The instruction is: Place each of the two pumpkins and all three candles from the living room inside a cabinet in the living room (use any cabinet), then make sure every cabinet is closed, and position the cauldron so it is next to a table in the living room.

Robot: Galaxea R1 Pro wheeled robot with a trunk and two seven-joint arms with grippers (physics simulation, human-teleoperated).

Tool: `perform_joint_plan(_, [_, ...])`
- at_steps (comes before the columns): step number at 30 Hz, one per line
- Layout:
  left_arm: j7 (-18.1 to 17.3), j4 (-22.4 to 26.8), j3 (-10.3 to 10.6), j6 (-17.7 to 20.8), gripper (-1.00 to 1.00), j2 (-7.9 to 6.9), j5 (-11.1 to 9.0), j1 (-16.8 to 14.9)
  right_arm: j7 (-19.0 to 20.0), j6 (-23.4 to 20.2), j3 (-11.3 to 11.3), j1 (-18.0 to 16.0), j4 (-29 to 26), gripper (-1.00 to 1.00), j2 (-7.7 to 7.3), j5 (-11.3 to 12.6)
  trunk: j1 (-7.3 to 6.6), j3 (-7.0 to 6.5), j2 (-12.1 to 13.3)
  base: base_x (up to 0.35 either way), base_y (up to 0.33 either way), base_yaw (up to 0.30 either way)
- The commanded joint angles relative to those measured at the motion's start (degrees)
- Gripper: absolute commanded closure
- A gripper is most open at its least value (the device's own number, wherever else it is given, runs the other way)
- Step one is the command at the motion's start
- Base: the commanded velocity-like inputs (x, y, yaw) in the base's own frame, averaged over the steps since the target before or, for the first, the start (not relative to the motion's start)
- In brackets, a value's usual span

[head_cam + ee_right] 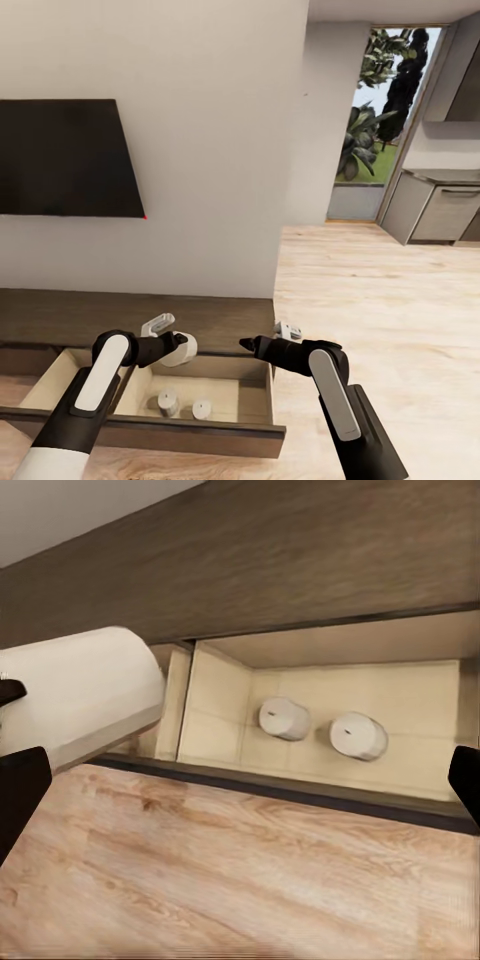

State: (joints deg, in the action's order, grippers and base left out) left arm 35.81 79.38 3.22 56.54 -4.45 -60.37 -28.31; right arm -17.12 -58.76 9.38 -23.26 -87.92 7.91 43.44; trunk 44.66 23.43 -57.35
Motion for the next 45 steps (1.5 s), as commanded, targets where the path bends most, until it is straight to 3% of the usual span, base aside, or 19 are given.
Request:
perform_joint_plan(1, [0.67,0.07,0.11,0.06,1.00,-0.03,-0.54,-0.07,-0.58,-0.13,0.20,-0.04,-0.08,-1.00,0.00,0.56,0.00,0.07,-0.05,0.000,-0.288,0.121])
perform_joint_plan(26, [0.67,-0.01,0.11,0.06,1.00,-0.03,-0.54,-0.05,-0.55,-0.13,0.55,-0.04,-0.10,-1.00,-0.01,0.59,0.00,0.07,-0.05,0.042,-0.287,-0.017])
perform_joint_plan(45, [0.67,-0.10,0.03,0.06,1.00,-0.03,-0.57,-0.05,-0.52,-0.13,0.55,-0.04,0.03,-1.00,0.00,0.60,0.00,-0.16,-0.05,0.165,-0.007,-0.032])
